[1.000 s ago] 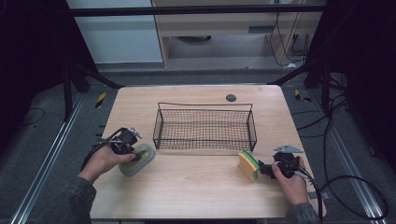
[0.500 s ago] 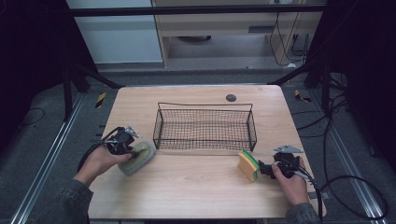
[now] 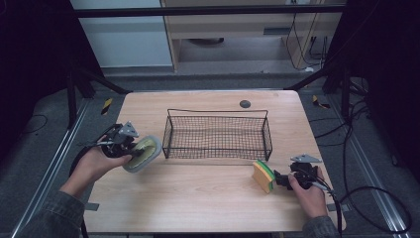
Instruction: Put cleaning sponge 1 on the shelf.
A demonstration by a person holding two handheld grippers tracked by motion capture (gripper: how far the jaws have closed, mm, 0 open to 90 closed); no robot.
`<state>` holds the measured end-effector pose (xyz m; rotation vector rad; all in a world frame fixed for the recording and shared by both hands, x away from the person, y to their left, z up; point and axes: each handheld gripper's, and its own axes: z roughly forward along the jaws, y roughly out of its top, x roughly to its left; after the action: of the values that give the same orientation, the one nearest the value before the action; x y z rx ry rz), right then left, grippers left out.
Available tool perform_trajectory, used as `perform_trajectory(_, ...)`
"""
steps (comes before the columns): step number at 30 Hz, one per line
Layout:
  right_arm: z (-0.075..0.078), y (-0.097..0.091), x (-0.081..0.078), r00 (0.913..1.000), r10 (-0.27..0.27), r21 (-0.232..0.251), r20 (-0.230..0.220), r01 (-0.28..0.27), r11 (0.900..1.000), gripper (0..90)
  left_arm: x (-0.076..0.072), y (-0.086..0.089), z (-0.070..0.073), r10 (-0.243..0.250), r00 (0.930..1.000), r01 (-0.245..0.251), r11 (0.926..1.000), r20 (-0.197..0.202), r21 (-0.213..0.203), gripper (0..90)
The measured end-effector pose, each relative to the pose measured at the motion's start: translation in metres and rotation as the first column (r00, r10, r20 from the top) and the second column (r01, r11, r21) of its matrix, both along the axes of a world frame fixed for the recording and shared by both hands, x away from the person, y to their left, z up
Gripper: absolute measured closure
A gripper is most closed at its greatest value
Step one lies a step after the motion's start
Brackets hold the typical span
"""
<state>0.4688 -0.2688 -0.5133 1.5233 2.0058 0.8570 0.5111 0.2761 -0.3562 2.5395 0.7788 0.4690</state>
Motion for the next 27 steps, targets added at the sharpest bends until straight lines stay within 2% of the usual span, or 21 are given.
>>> perform_trajectory(5, 0.000, 0.000, 0.000, 1.0000, 0.001, -0.003, 0.001, -0.001, 1.0000, 0.7, 0.009, -0.011, 0.013, -0.023, 0.9991, 0.022, 0.9995, 0.035, 0.022, 70.7)
perform_trajectory(11, 0.000, 0.000, 0.000, 1.0000, 0.001, -0.004, 0.002, -0.001, 1.0000, 0.8, 0.018, -0.021, 0.017, -0.043, 0.9981, 0.041, 0.9979, 0.043, 0.050, 70.7)
perform_trajectory(13, 0.000, 0.000, 0.000, 1.0000, 0.001, -0.004, 0.002, -0.001, 1.0000, 0.8, 0.020, -0.024, 0.018, -0.046, 0.9973, 0.042, 0.9972, 0.058, 0.062, 70.7)
perform_trajectory(15, 0.000, 0.000, 0.000, 1.0000, 0.001, -0.004, 0.002, -0.001, 1.0000, 0.7, 0.022, -0.027, 0.019, -0.044, 0.9955, 0.038, 0.9967, 0.084, 0.072, 70.7)
perform_trajectory(19, 0.000, 0.000, 0.000, 1.0000, 0.000, -0.003, 0.002, 0.000, 1.0000, 0.8, 0.024, -0.035, 0.022, -0.059, 0.9922, 0.051, 0.9962, 0.110, 0.071, 70.8)
perform_trajectory(27, 0.000, 0.000, 0.000, 1.0000, 0.003, -0.007, 0.004, -0.003, 1.0000, 0.8, 0.033, -0.057, 0.028, -0.115, 0.9854, 0.102, 0.9886, 0.125, 0.111, 70.8)
